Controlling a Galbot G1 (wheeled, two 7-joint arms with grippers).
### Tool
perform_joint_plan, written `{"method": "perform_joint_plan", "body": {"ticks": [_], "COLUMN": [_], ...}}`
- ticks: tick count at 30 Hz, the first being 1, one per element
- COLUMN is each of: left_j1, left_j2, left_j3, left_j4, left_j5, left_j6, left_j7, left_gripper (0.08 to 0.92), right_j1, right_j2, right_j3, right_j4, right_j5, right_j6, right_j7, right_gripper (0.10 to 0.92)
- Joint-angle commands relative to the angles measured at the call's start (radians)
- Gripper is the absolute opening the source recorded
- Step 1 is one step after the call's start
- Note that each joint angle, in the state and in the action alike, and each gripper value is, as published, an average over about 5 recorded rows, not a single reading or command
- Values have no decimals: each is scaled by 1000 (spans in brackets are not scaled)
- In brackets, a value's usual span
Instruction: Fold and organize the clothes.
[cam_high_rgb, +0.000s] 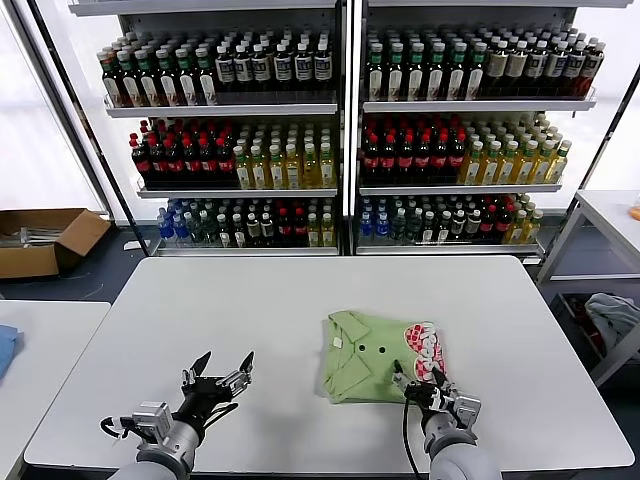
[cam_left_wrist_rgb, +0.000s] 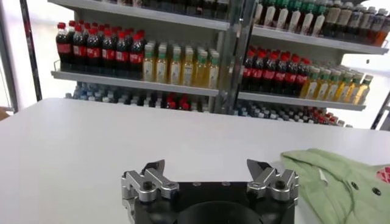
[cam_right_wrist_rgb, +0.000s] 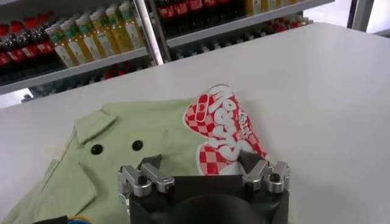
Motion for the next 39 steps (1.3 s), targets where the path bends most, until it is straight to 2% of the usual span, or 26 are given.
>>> {"method": "perform_joint_plan", "body": {"ticks": [1,7,12,15,18,21,28,39], "left_j1": [4,6,8,13,17,15,-5,-28], "left_j2": [-1,-16,-41,-54,-66,-78,-86,-71], "left_j3": [-2,5,7,10,13,15,12,-17], "left_j4": [-3,-15,-49,-66,-69,-65,-44,2], "left_j5": [1,18,68,104,139,172,177,137], "left_j6": [0,-8,-53,-97,-142,-182,-217,-226], "left_j7": [2,0,-8,-9,-8,-9,-26,-76], "left_gripper": [823,823,823,823,823,823,823,823], "right_j1": [-14,-30,-29,-35,-57,-78,-96,-111], "right_j2": [0,2,-30,-113,-214,-245,-122,-118], "right_j3": [10,38,130,203,255,295,337,310], "right_j4": [10,118,195,184,136,103,122,157], "right_j5": [14,-28,-303,-402,-389,-361,-413,-383], "right_j6": [-1,68,154,155,162,170,154,109], "right_j7": [-3,-60,-113,-135,-140,-137,-162,-175], "right_gripper": [823,823,823,823,823,823,823,823]}}
